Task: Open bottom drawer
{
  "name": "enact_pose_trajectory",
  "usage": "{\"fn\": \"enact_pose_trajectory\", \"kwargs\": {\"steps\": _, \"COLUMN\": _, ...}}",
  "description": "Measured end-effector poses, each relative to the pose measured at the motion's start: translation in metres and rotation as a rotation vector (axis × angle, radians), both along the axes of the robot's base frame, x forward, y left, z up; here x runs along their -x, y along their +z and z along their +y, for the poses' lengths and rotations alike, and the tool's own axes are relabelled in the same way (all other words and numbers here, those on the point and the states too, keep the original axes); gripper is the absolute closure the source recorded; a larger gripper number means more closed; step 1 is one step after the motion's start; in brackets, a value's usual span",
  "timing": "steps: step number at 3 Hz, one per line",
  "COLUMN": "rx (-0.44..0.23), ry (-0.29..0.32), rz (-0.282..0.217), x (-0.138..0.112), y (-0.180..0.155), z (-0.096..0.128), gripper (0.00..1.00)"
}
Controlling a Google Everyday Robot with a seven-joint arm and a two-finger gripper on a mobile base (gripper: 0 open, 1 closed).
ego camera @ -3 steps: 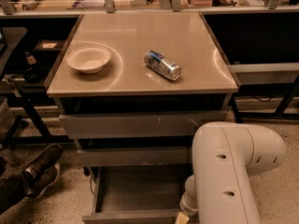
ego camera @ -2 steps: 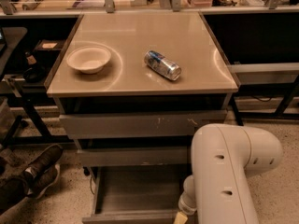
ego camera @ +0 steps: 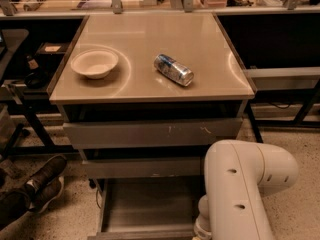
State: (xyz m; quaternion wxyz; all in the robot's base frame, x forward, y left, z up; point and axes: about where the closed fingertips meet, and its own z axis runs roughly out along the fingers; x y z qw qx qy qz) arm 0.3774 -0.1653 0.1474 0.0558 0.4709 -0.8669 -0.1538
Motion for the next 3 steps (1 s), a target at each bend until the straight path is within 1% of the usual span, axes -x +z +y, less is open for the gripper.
{"fn": "enact_pose_trajectory", "kwargs": {"steps": 1, "rx": 0.012, "ry": -0.022, "rz": 0.037, "x": 0.02, "y": -0.001, "z": -0.011, "gripper": 0.0}}
{"fn": "enact_pose_trajectory", "kwargs": {"steps": 2, "rx": 0.035, "ry": -0.054, "rz": 0.072, "x": 0.045, "y": 0.009, "z": -0.03, "gripper": 0.0}}
{"fn": "enact_pose_trajectory", "kwargs": {"steps": 3, "rx": 0.035, "ry": -0.054, "rz": 0.072, "x": 0.046, "y": 0.009, "z": -0.026, "gripper": 0.0}}
